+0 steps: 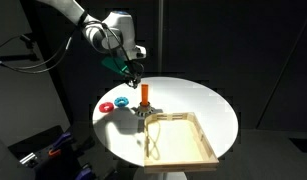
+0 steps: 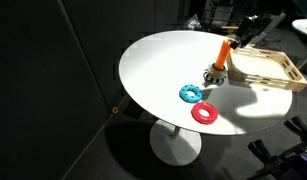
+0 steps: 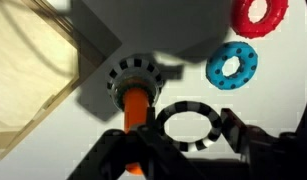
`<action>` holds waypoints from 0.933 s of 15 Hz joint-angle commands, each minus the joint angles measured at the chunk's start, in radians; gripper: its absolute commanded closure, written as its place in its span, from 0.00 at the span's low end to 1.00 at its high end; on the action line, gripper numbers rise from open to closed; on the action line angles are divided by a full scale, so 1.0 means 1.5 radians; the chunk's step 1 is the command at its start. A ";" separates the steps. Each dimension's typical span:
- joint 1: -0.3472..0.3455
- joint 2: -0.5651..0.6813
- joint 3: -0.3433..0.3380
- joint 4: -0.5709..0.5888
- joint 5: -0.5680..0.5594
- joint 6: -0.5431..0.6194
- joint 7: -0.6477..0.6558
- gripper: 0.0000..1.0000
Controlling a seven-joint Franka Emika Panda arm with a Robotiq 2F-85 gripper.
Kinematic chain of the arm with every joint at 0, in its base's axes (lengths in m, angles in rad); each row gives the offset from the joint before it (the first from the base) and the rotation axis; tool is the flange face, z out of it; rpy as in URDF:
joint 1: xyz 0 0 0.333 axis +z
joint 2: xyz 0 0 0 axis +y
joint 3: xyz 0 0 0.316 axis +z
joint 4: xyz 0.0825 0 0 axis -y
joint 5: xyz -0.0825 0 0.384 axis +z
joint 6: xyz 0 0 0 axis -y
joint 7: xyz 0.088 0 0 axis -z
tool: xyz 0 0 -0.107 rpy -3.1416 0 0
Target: Move the black and white item to the wooden tray
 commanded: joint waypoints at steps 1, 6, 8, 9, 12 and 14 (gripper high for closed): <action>-0.006 0.001 -0.017 -0.031 -0.005 0.003 -0.011 0.59; -0.025 0.023 -0.054 -0.036 -0.052 0.027 0.018 0.59; -0.034 0.031 -0.070 -0.032 -0.081 0.043 0.031 0.59; -0.038 0.035 -0.079 -0.030 -0.098 0.053 0.040 0.59; -0.050 0.044 -0.101 -0.028 -0.146 0.080 0.072 0.59; -0.054 0.047 -0.113 -0.027 -0.173 0.086 0.095 0.59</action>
